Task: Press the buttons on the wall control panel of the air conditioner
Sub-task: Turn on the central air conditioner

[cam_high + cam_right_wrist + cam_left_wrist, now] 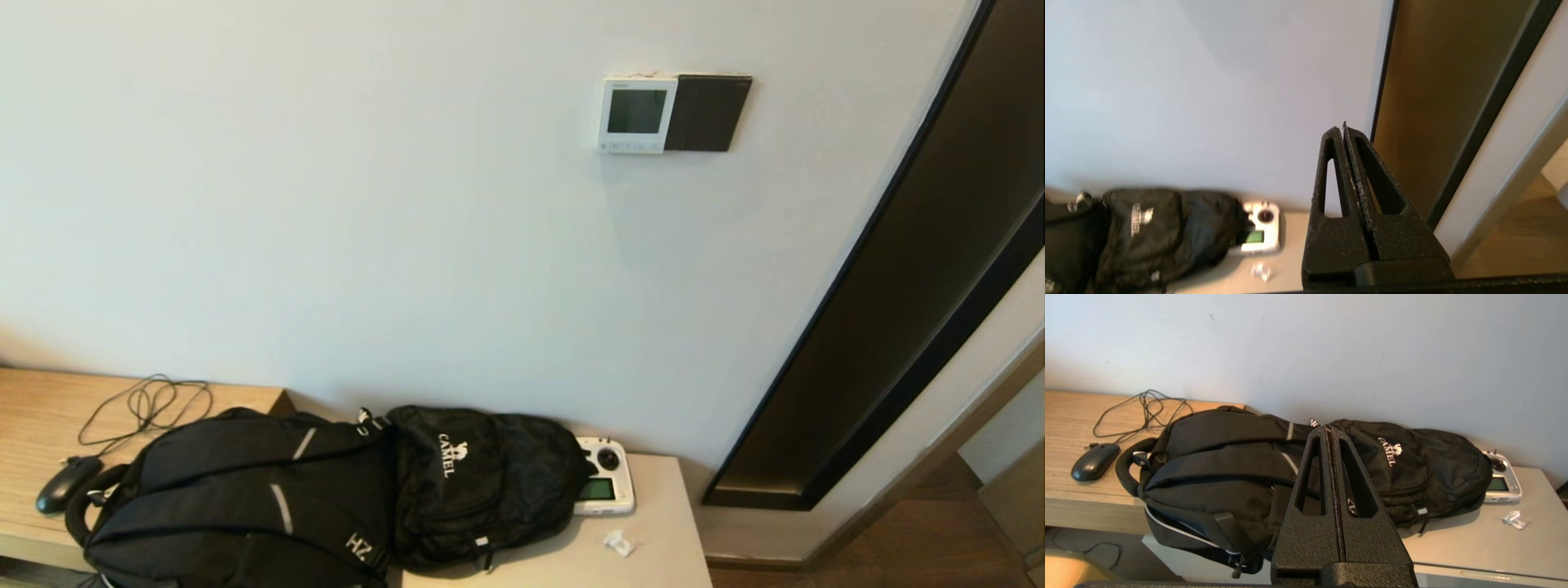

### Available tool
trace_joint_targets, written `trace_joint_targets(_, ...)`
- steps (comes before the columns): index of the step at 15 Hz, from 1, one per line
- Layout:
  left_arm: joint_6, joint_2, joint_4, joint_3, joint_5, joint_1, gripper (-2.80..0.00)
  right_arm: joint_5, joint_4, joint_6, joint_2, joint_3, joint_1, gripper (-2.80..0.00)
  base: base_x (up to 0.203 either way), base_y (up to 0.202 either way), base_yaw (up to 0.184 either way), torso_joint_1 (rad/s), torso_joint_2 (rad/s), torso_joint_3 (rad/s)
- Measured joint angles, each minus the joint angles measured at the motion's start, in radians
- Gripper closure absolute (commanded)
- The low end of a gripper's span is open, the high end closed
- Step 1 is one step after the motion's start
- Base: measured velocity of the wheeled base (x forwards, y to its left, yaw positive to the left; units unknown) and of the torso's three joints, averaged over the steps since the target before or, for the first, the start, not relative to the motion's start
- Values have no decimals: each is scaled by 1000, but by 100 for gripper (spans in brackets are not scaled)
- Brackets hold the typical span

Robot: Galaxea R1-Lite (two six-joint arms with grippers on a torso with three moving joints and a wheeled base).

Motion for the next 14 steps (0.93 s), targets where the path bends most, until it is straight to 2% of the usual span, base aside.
trace_joint_targets(4, 0, 0, 0, 0, 0, 0, 0, -8, -148, 5, 329, -244, 24, 0, 0, 0, 0, 0, 0, 0)
trace_joint_targets(8, 1, 0, 0, 0, 0, 0, 0, -36, -171, 23, 597, -494, 59, 0, 0, 0, 0, 0, 0, 0)
trace_joint_targets(10, 0, 0, 0, 0, 0, 0, 0, -94, -175, 39, 708, -588, 125, 0, 0, 0, 0, 0, 0, 0)
trace_joint_targets(14, 0, 0, 0, 0, 0, 0, 0, -250, -217, 59, 917, -726, 312, 0, 0, 0, 0, 0, 0, 0)
